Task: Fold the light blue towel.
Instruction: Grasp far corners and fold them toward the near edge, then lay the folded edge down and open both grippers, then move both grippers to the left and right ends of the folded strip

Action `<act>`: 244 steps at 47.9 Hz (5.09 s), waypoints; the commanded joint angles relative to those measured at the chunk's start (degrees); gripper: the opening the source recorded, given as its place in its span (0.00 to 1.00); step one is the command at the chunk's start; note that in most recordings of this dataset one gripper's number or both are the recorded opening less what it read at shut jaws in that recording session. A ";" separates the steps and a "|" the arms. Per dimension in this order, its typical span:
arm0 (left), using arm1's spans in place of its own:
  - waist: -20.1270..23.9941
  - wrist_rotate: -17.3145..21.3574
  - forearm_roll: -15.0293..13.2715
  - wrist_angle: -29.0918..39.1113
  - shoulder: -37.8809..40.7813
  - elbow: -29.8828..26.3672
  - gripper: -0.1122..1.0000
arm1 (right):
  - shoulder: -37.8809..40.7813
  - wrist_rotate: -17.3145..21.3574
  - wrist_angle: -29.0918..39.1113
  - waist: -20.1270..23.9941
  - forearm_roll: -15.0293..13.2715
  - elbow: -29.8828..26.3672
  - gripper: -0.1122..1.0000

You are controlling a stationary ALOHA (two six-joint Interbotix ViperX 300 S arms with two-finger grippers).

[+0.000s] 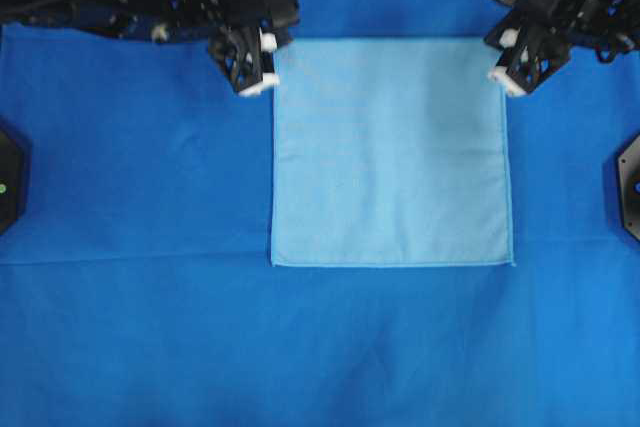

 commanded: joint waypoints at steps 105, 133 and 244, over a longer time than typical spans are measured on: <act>-34.19 -9.76 -0.09 7.65 -6.94 1.93 0.10 | -11.95 35.68 11.78 53.17 4.83 3.25 0.11; -34.19 -8.88 -0.09 8.00 -9.58 0.97 0.54 | -11.78 36.56 10.46 55.37 5.71 2.46 0.55; -18.28 -1.32 -0.09 17.49 -5.10 -1.23 0.12 | -7.91 36.65 11.51 32.52 -13.01 3.78 0.12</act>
